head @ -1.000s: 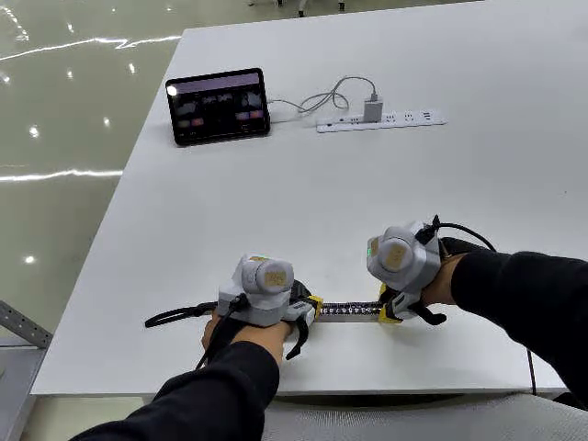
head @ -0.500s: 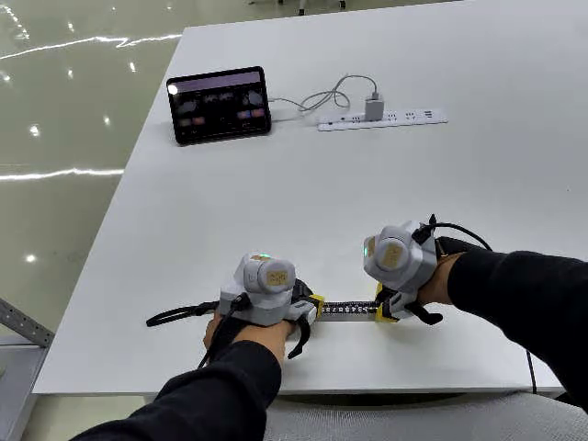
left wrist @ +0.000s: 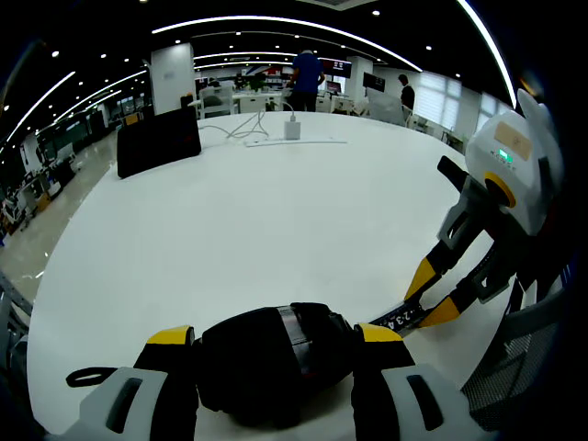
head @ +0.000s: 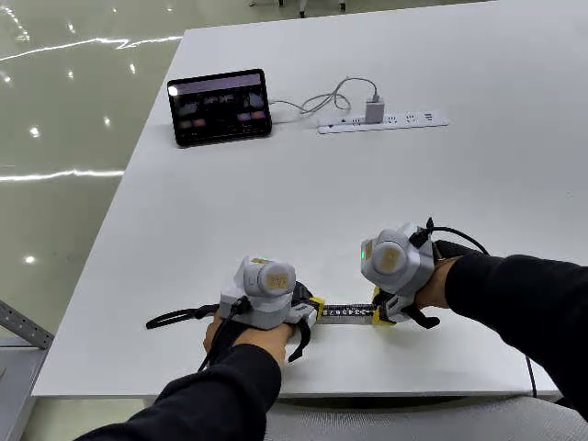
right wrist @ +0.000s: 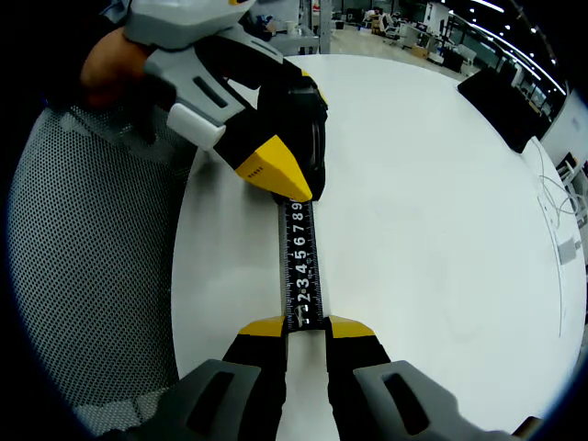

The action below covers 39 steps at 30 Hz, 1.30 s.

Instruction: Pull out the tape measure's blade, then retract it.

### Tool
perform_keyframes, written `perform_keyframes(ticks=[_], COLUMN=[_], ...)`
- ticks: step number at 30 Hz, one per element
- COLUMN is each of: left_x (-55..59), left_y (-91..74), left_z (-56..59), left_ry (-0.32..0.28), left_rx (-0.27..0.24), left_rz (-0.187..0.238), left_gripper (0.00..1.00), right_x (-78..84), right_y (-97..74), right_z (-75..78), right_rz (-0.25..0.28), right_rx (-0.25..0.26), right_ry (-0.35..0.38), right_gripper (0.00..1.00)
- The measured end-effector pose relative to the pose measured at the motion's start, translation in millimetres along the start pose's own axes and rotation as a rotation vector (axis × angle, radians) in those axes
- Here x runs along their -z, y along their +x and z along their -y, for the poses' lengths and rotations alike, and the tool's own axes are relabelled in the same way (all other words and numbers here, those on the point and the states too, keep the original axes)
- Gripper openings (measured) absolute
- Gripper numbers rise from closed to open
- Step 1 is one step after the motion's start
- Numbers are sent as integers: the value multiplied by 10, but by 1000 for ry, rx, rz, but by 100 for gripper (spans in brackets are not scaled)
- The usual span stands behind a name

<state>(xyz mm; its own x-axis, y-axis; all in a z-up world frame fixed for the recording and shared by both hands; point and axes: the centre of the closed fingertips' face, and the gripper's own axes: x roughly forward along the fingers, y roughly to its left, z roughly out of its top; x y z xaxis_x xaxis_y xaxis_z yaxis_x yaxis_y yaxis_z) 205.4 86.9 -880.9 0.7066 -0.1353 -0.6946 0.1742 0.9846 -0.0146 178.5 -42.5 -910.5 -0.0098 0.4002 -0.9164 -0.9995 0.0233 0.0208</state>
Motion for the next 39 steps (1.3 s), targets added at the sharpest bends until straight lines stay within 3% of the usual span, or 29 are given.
perform_keyframes(ticks=[39], left_x=[1], left_y=[1], left_z=[-1], left_ry=[-3], left_rx=[-1], left_rz=[0], left_gripper=[64], right_x=[-124], right_y=[47], right_z=[-32], right_rz=[17], right_rx=[-4], right_ry=[-24], right_gripper=[11])
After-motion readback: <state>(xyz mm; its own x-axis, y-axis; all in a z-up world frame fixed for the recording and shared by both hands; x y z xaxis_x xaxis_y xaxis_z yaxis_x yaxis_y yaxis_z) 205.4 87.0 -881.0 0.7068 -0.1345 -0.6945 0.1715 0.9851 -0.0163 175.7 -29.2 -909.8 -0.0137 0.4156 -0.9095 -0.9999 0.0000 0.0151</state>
